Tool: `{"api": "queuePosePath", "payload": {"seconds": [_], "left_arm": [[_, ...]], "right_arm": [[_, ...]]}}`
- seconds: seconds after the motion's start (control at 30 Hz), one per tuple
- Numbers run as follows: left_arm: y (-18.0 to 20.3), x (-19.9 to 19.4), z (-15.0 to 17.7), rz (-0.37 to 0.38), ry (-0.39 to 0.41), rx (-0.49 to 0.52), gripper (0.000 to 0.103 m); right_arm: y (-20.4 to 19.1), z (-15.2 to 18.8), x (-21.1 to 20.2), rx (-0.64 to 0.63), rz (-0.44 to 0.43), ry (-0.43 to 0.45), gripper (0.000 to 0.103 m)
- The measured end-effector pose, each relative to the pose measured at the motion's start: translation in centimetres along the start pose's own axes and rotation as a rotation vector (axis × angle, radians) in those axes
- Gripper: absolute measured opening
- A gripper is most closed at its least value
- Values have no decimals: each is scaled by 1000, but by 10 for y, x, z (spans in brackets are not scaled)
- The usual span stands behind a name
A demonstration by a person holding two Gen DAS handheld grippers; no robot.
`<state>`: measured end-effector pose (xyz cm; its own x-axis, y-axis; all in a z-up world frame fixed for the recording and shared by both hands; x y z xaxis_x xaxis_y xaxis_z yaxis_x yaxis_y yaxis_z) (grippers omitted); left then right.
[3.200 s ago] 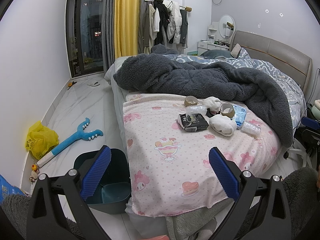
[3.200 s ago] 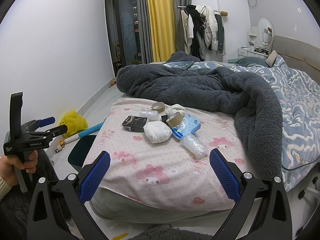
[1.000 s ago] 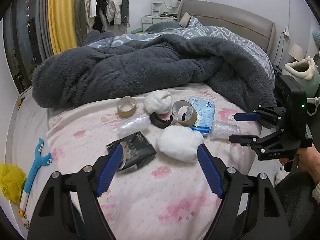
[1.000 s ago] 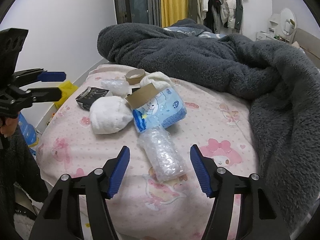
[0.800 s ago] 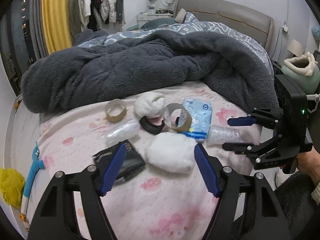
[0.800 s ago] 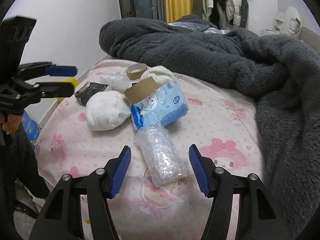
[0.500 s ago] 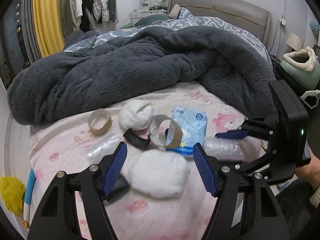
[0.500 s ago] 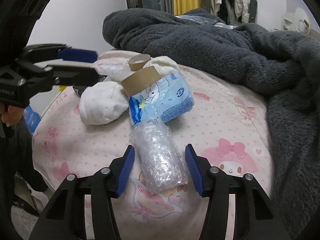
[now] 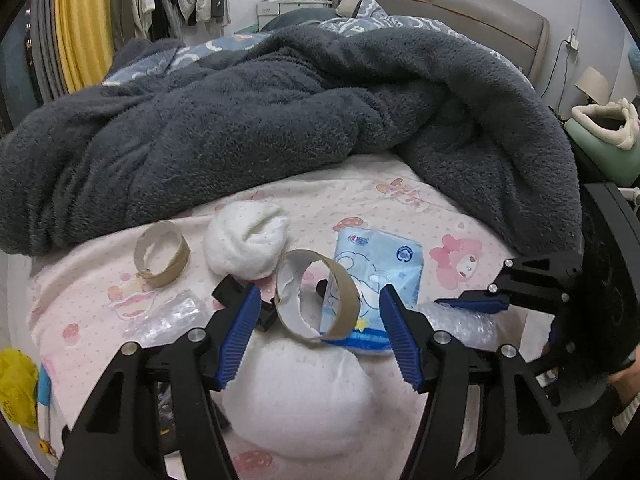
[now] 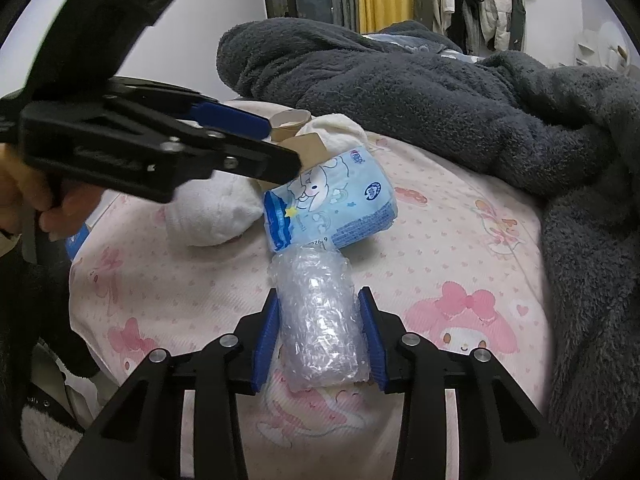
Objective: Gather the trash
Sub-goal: 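Lift the bubble-wrap bag with the right tool while the left tool grasps the brown tape roll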
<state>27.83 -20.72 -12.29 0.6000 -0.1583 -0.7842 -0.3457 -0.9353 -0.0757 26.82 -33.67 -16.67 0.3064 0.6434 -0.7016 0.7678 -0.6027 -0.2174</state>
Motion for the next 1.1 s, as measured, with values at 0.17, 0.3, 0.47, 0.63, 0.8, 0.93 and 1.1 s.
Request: {"api": "queuePosePath", "payload": {"seconds": [0.17, 0.3, 0.47, 0.63, 0.8, 0.93, 1.1], "left_arm": [[-2, 11, -1, 7, -28, -14, 64], [-3, 16, -2, 30, -41, -27, 53], [2, 14, -6, 64, -33, -34, 51], [3, 5, -10, 53, -3, -41, 50], [-4, -8, -10, 36, 25, -59, 50], [-18, -21, -5, 28, 40, -99, 50], [-40, -36, 8, 3, 58, -137, 50]], "right_arm": [[-1, 1, -1, 0, -4, 4, 39], [-1, 2, -3, 1, -6, 10, 38], [-2, 0, -7, -1, -5, 15, 37], [-2, -3, -20, 14, 13, 34, 37], [-3, -13, -34, 46, 31, 69, 37], [-8, -26, -38, 63, 31, 93, 37], [-18, -44, -37, 85, 23, 111, 37]]}}
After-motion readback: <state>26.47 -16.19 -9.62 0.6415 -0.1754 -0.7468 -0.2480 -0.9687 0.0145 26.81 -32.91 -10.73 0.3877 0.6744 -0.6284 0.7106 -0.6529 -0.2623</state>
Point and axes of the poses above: each gripper's, at about its wrist camera, not at the fingertips, and x roughly the way its jaws point, y to its right, z to its underside, the point moved 9 cm from there along x, roughly the way its jaws point, and after that the axes turned 10 degrees about -z, right-handed, at the moved point
